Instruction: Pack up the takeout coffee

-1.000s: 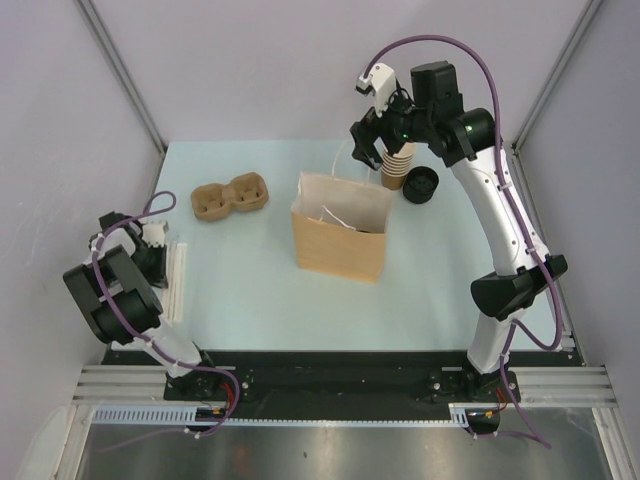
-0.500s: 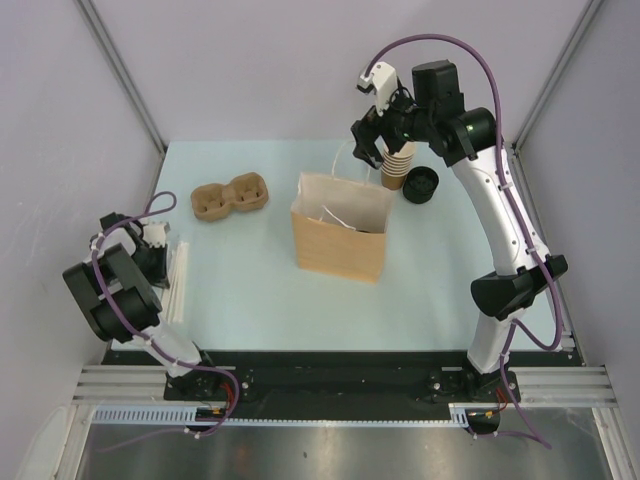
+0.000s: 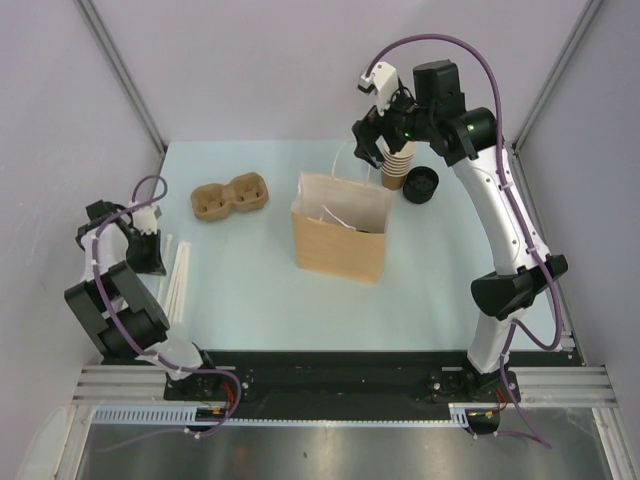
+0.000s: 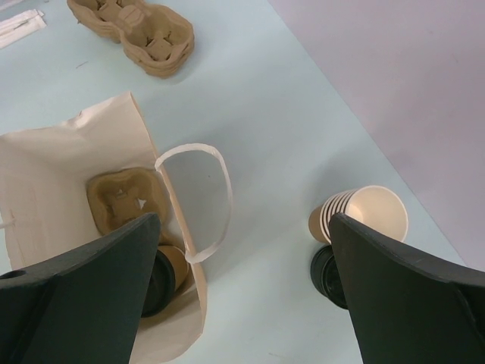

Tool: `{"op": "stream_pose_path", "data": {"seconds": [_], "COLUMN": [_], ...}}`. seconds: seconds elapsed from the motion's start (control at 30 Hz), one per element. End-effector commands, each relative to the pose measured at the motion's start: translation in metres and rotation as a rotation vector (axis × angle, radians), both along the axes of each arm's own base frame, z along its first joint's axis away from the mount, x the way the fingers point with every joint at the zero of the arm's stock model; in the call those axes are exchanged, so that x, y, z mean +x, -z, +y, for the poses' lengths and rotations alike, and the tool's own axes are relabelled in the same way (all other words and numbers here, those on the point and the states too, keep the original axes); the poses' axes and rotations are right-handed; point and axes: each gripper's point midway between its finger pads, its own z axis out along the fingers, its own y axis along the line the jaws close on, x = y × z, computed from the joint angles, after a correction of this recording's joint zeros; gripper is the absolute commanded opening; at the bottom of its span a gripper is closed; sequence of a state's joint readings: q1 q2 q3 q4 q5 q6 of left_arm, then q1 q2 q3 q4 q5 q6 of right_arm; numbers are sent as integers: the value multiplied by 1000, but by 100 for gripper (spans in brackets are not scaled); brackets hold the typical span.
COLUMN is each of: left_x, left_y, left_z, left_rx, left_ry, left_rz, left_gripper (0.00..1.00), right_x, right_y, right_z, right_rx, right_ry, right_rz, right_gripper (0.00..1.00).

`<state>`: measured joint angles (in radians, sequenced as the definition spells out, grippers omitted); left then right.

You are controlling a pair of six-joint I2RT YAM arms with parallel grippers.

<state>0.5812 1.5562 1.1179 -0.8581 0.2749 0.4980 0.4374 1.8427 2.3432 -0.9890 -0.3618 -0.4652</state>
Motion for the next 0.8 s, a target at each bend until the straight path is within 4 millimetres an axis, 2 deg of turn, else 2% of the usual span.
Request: {"op": "stream_pose_path", "data": {"seconds": [0.0, 0.1, 0.13, 0.17, 0.2, 0.23, 0.27, 0.3, 0.37, 0.4, 0.43, 0.53, 0.57, 0.6, 0.67, 0.7, 0.77], "left_x": [11, 27, 34, 44, 49, 54, 62, 67, 76, 78, 84, 84, 85, 81, 83, 81, 76], "left_y": [-50, -95, -114, -139, -156, -177, -205, -220, -263, -278, -301, -356, -369, -379, -402, -407, -430], "left_z": [-14, -41, -57, -61, -68, -86, -93, -112, -135, -159, -170, -217, -227, -250, -277, -300, -321], "left_rx": [-36, -127, -184, -181, -188, -234, -222, -235, -234, -256, -261, -299, -307, -343, -379, -411, -432], "left_ry": [14, 83, 129, 157, 176, 212, 250, 311, 372, 434, 453, 574, 607, 673, 756, 821, 902], "left_rz": [-136, -304, -374, -452, -503, -563, -634, -665, -781, -823, -900, -1075, -1114, -1142, -1215, -1224, -1287], "left_gripper": [1, 1, 0, 0, 0, 0, 0, 0, 0, 0, 0, 0, 0, 0, 1, 1, 0], "right_x": [5, 6, 7, 7, 7, 8, 8, 7, 6, 4, 3, -5, -7, -15, -18, -24, -28], "right_y": [-11, -15, -18, -21, -24, -27, -30, -36, -47, -50, -57, -74, -77, -90, -87, -96, -90], "right_z": [-1, -2, -4, -4, -4, -5, -6, -6, -9, -9, -10, -14, -16, -18, -21, -25, -27], "right_rx": [32, 53, 66, 73, 80, 88, 102, 117, 156, 170, 191, 255, 269, 294, 295, 303, 296], "right_ry": [-5, -2, 8, 11, 13, 17, 26, 29, 44, 41, 42, 35, 35, 32, 36, 38, 43], "right_rz": [-35, -34, -36, -39, -42, -46, -43, -50, -56, -55, -66, -76, -79, -104, -101, -129, -119], "right_gripper": [100, 100, 100, 100, 100, 100, 100, 100, 100, 100, 100, 100, 100, 100, 100, 100, 100]}}
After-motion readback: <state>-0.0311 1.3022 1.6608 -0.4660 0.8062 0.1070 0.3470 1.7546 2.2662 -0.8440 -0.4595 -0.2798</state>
